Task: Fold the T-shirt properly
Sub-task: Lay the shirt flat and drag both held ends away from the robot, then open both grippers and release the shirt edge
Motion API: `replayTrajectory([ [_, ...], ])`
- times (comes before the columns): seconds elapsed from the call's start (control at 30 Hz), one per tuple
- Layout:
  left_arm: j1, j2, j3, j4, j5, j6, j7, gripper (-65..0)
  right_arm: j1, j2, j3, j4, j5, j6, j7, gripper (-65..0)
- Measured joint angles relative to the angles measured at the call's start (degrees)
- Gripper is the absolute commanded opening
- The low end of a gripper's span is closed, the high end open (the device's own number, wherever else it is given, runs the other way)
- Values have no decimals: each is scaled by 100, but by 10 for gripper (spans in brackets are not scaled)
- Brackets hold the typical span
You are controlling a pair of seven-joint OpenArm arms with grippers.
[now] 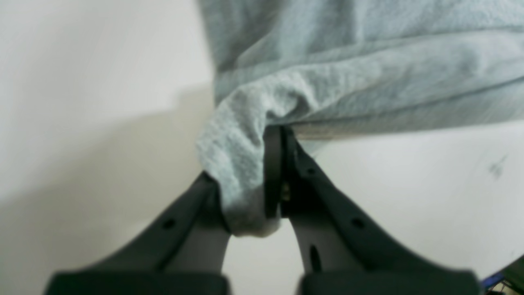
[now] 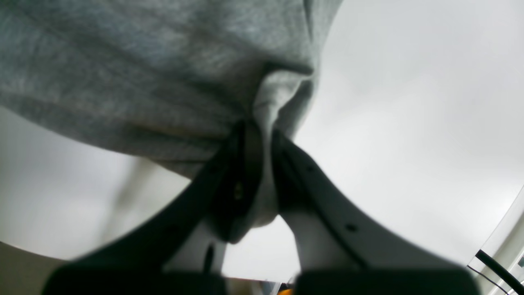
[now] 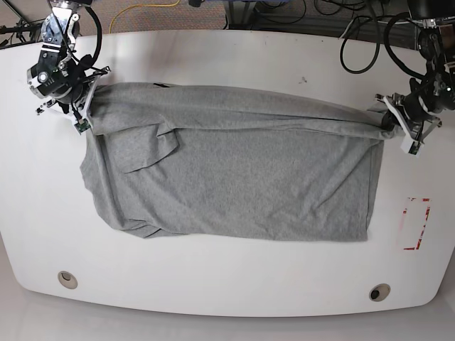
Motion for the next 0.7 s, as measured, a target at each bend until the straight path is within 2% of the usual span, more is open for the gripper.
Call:
replayTrajectory([
  [0.27, -286, -87, 203, -577, -11, 2, -57, -650, 4, 35, 0, -111, -22, -2, 2, -650],
  [0.37, -393, -214, 439, -876, -11, 0, -28, -608, 0, 33, 0, -234, -17, 0, 46, -650],
  [0.53, -621, -352, 577, -1276, -55, 0, -55, -465, -61, 63, 0, -358, -20, -2, 249, -650],
  [0.7, -645, -564, 621, -1484, -46, 2, -94, -254, -144, 79, 0, -389, -22, 0, 249, -648],
])
